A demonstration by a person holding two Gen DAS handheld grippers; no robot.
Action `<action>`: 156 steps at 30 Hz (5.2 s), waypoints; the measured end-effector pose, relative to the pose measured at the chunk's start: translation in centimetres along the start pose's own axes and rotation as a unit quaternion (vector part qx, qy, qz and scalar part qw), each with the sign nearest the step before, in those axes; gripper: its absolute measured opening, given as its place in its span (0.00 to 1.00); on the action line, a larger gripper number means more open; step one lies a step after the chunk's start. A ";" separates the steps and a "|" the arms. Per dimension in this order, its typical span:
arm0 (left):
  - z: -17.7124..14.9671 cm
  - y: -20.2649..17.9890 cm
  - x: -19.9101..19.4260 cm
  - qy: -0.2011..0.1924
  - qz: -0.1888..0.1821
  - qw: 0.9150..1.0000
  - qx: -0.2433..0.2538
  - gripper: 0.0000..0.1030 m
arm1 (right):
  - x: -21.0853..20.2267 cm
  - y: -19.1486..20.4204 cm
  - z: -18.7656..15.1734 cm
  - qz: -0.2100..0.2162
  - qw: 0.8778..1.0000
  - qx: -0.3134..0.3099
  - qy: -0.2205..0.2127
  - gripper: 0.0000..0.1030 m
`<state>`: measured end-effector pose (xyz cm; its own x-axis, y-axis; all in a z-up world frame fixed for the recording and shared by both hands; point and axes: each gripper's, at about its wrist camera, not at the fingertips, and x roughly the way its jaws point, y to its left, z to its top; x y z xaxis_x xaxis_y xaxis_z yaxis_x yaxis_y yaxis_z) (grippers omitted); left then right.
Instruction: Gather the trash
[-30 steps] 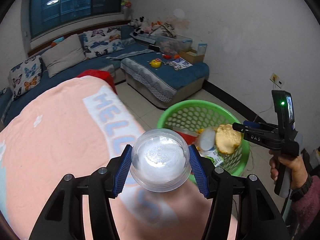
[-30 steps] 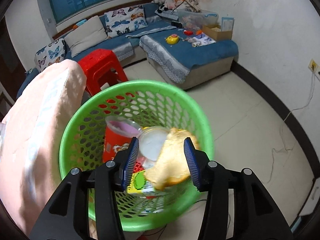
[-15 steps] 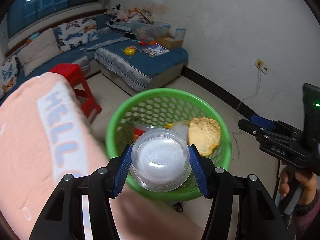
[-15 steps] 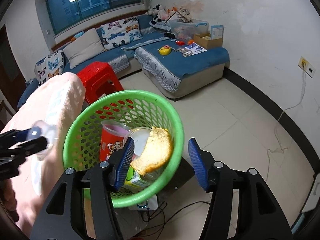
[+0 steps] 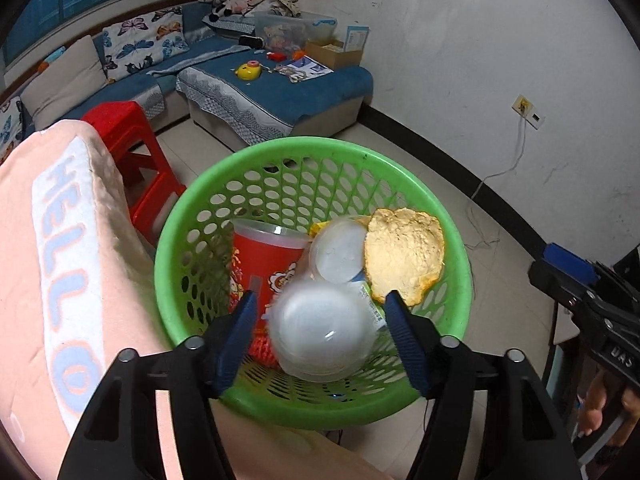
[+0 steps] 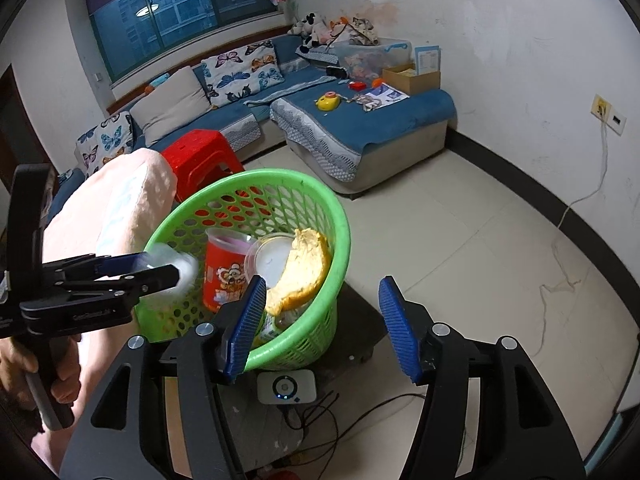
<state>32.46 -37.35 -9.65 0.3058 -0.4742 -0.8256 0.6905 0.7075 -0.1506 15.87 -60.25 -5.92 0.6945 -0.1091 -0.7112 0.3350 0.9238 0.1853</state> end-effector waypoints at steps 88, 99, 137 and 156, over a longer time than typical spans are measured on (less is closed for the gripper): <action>-23.0 10.4 -29.5 -0.180 0.221 0.947 -0.151 0.93 | -13.7 21.7 -9.9 0.100 0.983 -0.132 -0.074 0.94; -23.0 9.8 -29.4 -0.179 0.223 0.947 -0.144 0.93 | -13.9 21.7 -10.2 0.100 0.984 -0.131 -0.074 0.94; -22.6 9.4 -29.9 -0.185 0.226 0.946 -0.142 0.93 | -14.5 22.1 -10.6 0.105 0.983 -0.132 -0.076 0.94; -22.9 9.8 -29.8 -0.184 0.227 0.945 -0.145 0.93 | -14.4 21.9 -10.6 0.103 0.983 -0.131 -0.075 0.94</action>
<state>15.09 -4.24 1.01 0.7718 -0.1989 -0.6040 0.2400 0.9707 -0.0130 6.48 -34.53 1.22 0.8231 0.0551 -0.5652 0.0153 0.9928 0.1190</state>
